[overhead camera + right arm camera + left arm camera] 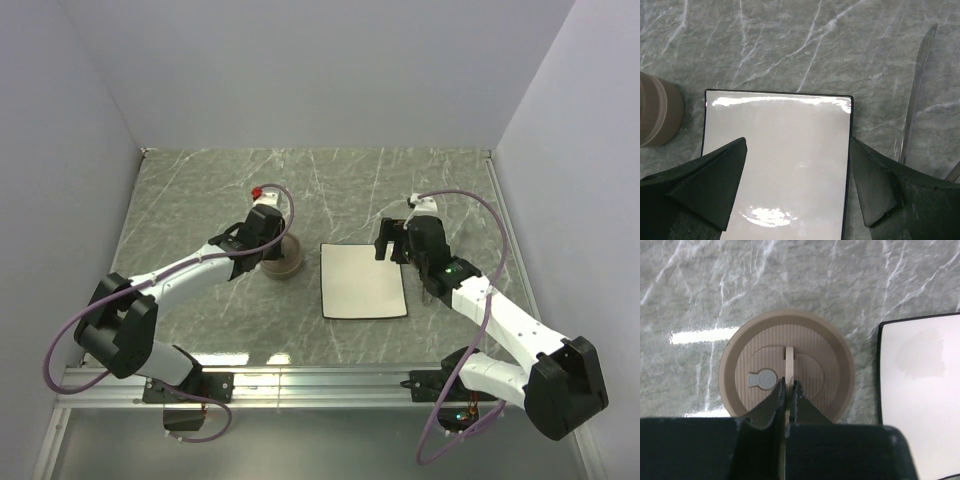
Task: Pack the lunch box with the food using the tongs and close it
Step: Put the lid back on the lunch box
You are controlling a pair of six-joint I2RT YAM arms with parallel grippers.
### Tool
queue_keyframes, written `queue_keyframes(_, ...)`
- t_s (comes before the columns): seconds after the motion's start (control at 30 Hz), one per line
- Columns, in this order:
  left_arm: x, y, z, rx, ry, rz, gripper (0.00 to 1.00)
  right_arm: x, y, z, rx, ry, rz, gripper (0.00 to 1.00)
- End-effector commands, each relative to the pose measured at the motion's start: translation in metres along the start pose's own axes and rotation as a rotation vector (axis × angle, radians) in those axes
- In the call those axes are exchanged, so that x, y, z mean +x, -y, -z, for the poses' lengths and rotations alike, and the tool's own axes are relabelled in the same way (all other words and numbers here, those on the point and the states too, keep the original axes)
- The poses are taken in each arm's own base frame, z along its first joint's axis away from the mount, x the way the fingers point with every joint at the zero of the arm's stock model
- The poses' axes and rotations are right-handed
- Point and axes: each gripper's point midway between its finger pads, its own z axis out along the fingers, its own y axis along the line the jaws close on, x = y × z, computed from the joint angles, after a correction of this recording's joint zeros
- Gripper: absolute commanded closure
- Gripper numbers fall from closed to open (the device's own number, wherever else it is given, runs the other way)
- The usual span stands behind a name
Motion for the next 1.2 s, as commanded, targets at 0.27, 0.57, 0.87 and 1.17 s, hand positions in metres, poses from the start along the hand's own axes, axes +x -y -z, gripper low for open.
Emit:
queue_keyframes(0.27,0.008,-0.006,-0.002,-0.026,-0.016,0.002,1.00,-0.022,-0.009,0.001,-0.002,0.045,0.017,0.10)
queue_keyframes(0.57,0.008,0.003,-0.009,0.002,-0.034,-0.018,1.00,-0.022,-0.008,0.001,0.013,0.042,0.021,0.10)
queue_keyframes(0.87,0.016,0.001,-0.016,-0.035,-0.071,-0.044,1.00,-0.022,-0.009,0.002,0.012,0.047,0.021,0.10)
queue_keyframes(1.17,0.011,0.003,-0.008,-0.041,-0.042,-0.043,0.56,-0.021,-0.009,0.001,0.012,0.042,0.025,0.10)
